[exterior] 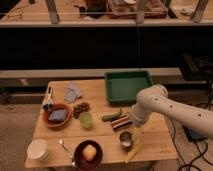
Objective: Stack cups into tray
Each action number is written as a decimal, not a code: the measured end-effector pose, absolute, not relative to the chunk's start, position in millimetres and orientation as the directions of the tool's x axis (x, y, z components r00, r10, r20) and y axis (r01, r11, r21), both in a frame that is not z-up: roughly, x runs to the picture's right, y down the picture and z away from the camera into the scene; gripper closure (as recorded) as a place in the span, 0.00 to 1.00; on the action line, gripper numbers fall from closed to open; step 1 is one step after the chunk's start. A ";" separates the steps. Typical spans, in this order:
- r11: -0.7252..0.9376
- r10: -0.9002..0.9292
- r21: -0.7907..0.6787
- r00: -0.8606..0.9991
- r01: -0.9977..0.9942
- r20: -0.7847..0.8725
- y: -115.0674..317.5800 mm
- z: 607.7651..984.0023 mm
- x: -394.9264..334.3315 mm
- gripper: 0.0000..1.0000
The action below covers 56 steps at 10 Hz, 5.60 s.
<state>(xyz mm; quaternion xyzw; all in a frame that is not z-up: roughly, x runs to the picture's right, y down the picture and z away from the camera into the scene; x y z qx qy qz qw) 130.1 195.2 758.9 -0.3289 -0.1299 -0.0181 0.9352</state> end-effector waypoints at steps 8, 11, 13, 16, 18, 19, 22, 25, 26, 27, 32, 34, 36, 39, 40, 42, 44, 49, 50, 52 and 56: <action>0.806 0.056 -0.589 0.982 0.062 0.179 198.0 775.9 122.5 0.20; 0.805 0.055 -0.590 0.982 0.063 0.179 195.1 771.8 123.3 0.20; 0.805 0.053 -0.590 0.982 0.065 0.180 194.3 770.9 122.7 0.20; 0.805 0.055 -0.590 0.982 0.063 0.179 192.8 768.9 123.8 0.20; 0.805 0.054 -0.590 0.982 0.063 0.178 191.9 767.6 124.7 0.20; 0.805 0.054 -0.590 0.982 0.063 0.179 191.8 767.6 124.6 0.20; 0.804 0.054 -0.591 0.982 0.063 0.178 184.4 758.6 124.7 0.20; 0.806 0.051 -0.589 0.982 0.067 0.180 161.1 733.2 123.0 0.20; 0.803 0.051 -0.592 0.982 0.066 0.179 164.1 734.7 124.4 0.20; 0.804 0.051 -0.591 0.982 0.067 0.180 170.0 741.9 125.0 0.20; 0.805 0.063 -0.589 0.976 0.073 0.207 189.8 773.3 117.6 0.20; 0.808 0.066 -0.585 0.976 0.071 0.208 176.4 759.2 118.0 0.20; 0.814 0.073 -0.577 0.973 0.068 0.218 159.5 739.7 118.1 0.20; 0.814 0.071 -0.576 0.971 0.076 0.229 159.4 725.3 119.0 0.20; 0.809 0.066 -0.581 0.970 0.086 0.235 166.5 720.5 116.5 0.20; 0.796 0.059 -0.596 0.968 0.102 0.243 193.4 713.2 116.4 0.20; 0.790 0.053 -0.602 0.966 0.114 0.252 205.4 715.0 113.9 0.20; 0.784 0.023 -0.602 0.964 0.148 0.266 216.2 722.2 103.0 0.20; 0.781 0.020 -0.606 0.963 0.152 0.269 220.5 725.7 101.4 0.20; 0.769 0.014 -0.618 0.963 0.161 0.269 235.8 742.1 98.6 0.30; 0.778 -0.004 -0.598 0.952 0.194 0.305 248.6 764.7 87.0 0.68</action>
